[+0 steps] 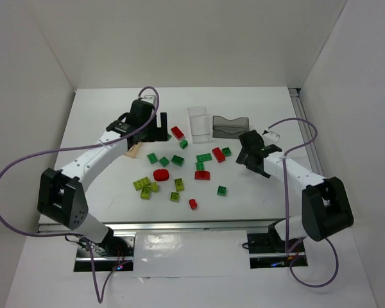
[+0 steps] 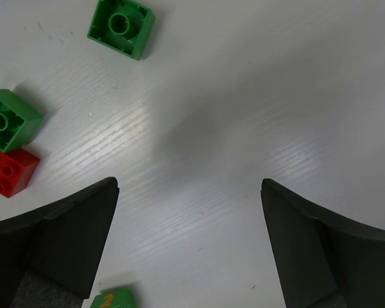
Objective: Sort the legos into containers by color
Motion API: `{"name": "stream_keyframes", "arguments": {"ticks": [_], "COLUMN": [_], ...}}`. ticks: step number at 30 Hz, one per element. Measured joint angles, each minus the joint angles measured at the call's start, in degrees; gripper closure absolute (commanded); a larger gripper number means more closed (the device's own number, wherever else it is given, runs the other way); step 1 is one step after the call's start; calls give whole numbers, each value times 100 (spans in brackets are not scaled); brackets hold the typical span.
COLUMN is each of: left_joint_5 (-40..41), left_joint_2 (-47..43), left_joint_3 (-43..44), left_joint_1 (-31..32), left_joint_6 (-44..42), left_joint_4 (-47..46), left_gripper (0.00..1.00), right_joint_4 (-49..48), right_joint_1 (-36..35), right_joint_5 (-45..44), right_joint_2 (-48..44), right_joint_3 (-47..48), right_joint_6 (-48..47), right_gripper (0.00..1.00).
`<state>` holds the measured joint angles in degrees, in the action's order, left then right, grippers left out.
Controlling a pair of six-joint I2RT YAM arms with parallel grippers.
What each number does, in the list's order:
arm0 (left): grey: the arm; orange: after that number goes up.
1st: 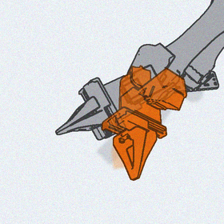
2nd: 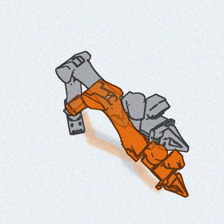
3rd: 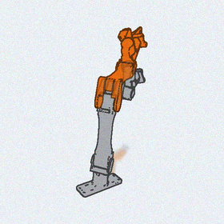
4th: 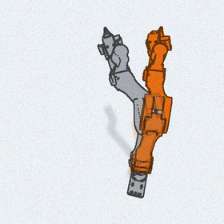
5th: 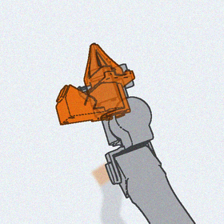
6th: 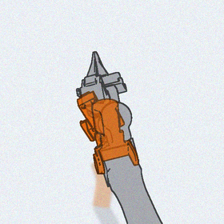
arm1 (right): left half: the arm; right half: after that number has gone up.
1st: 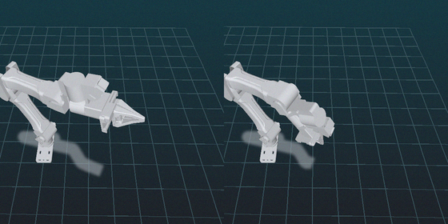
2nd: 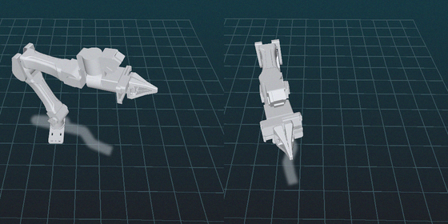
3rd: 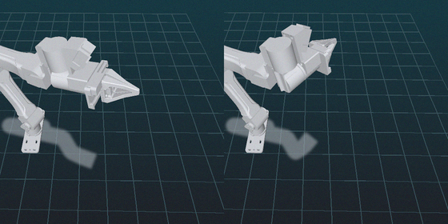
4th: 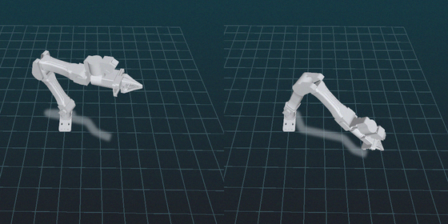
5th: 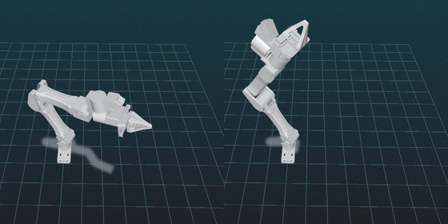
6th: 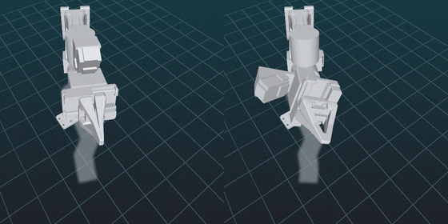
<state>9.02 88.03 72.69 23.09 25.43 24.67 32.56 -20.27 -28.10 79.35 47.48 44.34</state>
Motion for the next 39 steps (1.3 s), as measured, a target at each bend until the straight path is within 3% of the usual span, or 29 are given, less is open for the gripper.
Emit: {"name": "stream_keyframes", "arguments": {"ticks": [10,14,20,21,23,27,31,39], "left_joint_5": [-20,70,308,483,745,1091,1401,1843], "left_joint_2": [262,492,1191,1386,1768,2415,2955,3711], "left_joint_3": [243,466,1165,1353,1705,2188,2695,3700], "left_joint_1": [212,352,522,553,573,472,319,127], "left_joint_6": [-7,122,1161,1447,1971,2846,3521,4295], "left_joint_4": [236,302,632,717,918,1276,1659,2079], "left_gripper": [0,13,26,37,44,44,32,25], "right_joint_4": [-151,-177,-354,-385,-411,-420,-444,-433], "right_joint_1": [-114,-151,-210,-210,-210,-210,-210,-210], "right_joint_5": [-63,-68,83,114,181,251,326,400], "right_joint_2": [-273,-284,-564,-595,-614,-603,-492,-208], "right_joint_3": [-79,-81,-146,-144,-140,-114,-72,35], "right_joint_6": [-24,-57,-234,-256,-313,-417,-529,-750], "right_gripper": [0,0,0,0,0,0,0,0]}}
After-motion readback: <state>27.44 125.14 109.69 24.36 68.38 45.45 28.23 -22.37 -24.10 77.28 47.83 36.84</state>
